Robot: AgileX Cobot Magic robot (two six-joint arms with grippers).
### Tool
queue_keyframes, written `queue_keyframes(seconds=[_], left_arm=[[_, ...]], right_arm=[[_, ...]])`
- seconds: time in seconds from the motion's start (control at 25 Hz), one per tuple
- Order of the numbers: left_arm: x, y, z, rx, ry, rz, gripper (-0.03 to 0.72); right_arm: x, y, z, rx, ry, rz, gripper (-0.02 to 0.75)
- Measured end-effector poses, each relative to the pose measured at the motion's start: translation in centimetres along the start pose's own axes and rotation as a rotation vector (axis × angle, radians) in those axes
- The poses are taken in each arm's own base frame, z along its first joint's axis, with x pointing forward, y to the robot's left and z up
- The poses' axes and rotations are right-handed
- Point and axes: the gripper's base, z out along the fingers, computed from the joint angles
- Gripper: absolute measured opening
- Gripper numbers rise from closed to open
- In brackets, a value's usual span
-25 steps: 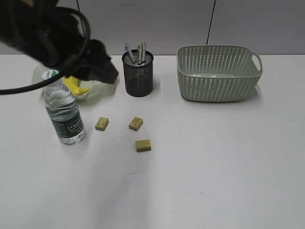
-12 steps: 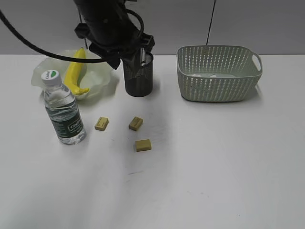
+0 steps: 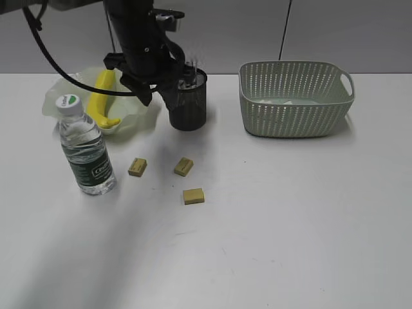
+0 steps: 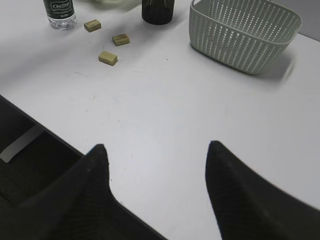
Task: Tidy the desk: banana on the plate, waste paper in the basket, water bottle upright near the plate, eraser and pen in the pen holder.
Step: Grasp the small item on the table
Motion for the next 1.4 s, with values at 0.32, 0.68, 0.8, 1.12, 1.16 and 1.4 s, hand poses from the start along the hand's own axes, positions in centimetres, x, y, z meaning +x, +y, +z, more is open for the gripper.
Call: queue_keyframes(seconds=[0.32,0.68,0.8,1.12,1.16,1.4], left_arm=[[-0.2,2.9,3.4,-0.009,0.068,-0.067,0.389],[-0.1,2.3,3.4,0.041,0.08,-0.085,0.389],[0.1,2.2,3.4,0.047,0.085,-0.088,0.389],[1.3,2.3,3.4,0.035,0.127,-0.084,0.389],[1.6,2.1,3.7,0.033,0.141,-0.08,0.389],[2.7,1.1,4.7,-0.008,0.181,-0.031,0.389]], right_arm=[[0.0,0.0,0.0,0.0,0.0,0.0,0.486],[0.0,0.0,0.0,0.0,-0.001,0.001,0.486],[0.0,0.0,0.0,0.0,-0.001,0.001,0.486],[0.0,0.0,0.0,0.0,-0.001,0.002,0.485],[0.0,0.0,0.0,0.0,-0.001,0.002,0.485],[0.0,0.0,0.0,0.0,-0.001,0.002,0.485]])
